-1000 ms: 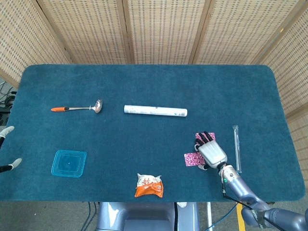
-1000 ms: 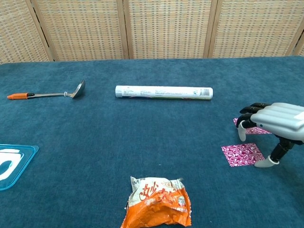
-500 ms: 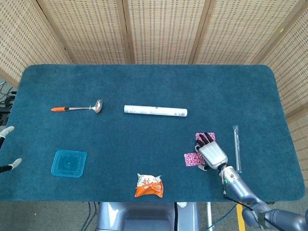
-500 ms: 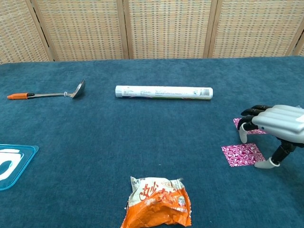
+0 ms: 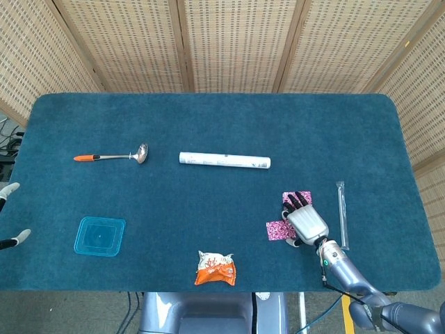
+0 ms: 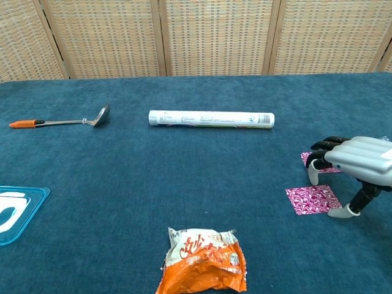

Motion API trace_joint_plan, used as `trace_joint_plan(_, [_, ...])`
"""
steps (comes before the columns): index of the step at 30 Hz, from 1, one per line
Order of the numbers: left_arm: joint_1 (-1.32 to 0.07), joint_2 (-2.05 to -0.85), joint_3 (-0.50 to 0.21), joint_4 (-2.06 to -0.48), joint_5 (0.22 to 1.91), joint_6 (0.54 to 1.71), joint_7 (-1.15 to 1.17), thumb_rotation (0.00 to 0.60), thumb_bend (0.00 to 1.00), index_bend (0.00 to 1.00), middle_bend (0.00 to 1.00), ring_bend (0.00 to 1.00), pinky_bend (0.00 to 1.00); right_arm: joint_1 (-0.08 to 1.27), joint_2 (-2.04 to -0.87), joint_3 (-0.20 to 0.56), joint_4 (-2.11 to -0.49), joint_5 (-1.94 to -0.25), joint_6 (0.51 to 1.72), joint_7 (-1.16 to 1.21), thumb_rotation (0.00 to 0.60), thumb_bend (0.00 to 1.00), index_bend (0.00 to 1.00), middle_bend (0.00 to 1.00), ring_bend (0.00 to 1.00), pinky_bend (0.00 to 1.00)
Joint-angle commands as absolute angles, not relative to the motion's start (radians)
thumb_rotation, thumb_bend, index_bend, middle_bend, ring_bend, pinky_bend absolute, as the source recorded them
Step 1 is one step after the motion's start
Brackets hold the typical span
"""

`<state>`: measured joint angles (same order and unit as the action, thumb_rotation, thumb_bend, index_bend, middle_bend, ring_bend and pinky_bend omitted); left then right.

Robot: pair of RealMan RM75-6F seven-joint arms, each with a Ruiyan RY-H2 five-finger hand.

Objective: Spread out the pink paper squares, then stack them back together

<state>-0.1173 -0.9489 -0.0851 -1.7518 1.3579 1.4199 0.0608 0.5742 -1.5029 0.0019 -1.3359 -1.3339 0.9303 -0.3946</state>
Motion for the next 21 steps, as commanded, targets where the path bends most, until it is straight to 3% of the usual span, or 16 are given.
trace_joint_plan(1, [-0.117, -0.949, -0.085, -1.751, 1.358, 1.42, 0.06, 0.596, 0.11, 0.15, 0.0, 0.0, 0.0, 0.574, -1.505, 0.003, -1.334, -1.334, 0.93, -0.395, 0.6, 0.23, 0.35, 0.2, 0.0, 0.0])
trace_joint_plan(21, [-0.116, -0.947, -0.085, -1.755, 1.36, 1.422, 0.063, 0.596, 0.11, 0.15, 0.0, 0.0, 0.0, 0.57, -1.508, 0.012, -1.331, -1.335, 0.941, -0.391, 0.6, 0.26, 0.38, 0.2, 0.0, 0.0])
